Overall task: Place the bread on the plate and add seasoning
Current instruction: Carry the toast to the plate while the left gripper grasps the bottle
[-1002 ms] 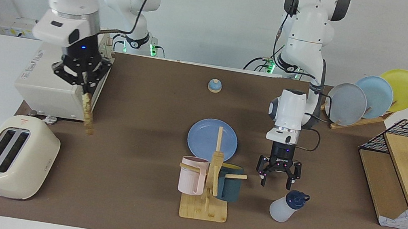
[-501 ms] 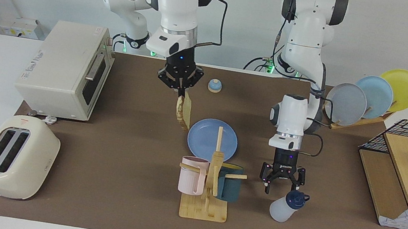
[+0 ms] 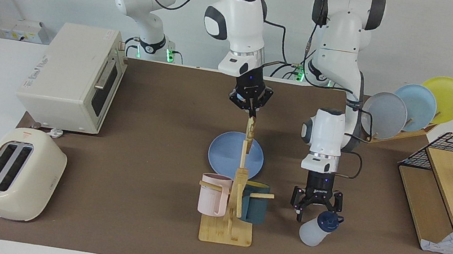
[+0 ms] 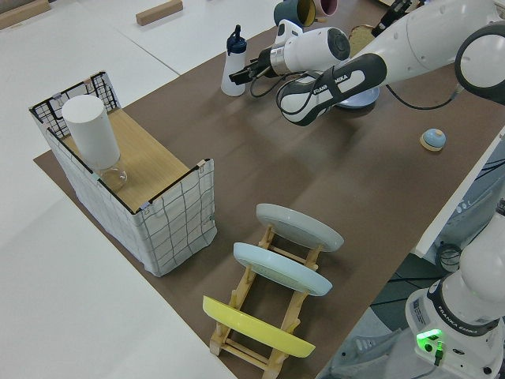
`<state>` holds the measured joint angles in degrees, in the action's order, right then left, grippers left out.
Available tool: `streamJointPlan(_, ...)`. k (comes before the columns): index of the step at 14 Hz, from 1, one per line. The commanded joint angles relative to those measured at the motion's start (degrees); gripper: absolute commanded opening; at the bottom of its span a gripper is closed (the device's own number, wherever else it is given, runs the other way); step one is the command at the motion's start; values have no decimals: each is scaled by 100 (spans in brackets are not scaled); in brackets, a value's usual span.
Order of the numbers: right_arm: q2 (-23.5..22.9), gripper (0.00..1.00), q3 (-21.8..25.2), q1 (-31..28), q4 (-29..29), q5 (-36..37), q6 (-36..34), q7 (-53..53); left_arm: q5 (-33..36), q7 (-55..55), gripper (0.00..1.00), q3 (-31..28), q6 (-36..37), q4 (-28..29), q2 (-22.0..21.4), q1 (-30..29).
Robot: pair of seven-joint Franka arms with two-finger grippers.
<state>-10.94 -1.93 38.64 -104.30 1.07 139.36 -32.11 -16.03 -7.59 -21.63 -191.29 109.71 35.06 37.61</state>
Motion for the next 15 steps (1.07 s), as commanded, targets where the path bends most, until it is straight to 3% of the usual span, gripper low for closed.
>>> streamJointPlan(1, 83, 0, 26, -5, -476, -1, 669, 3, -119, -24, 100, -113, 145, -354, 299, 44)
streamJointPlan(3, -135, 0, 26, 30, -512, 8, 961, 3, -119, -24, 100, -131, 145, -354, 308, 44)
streamJointPlan(15, -312, 0, 26, -163, -609, 8, 1391, 407, -155, -68, 100, -139, 285, -512, 387, -52)
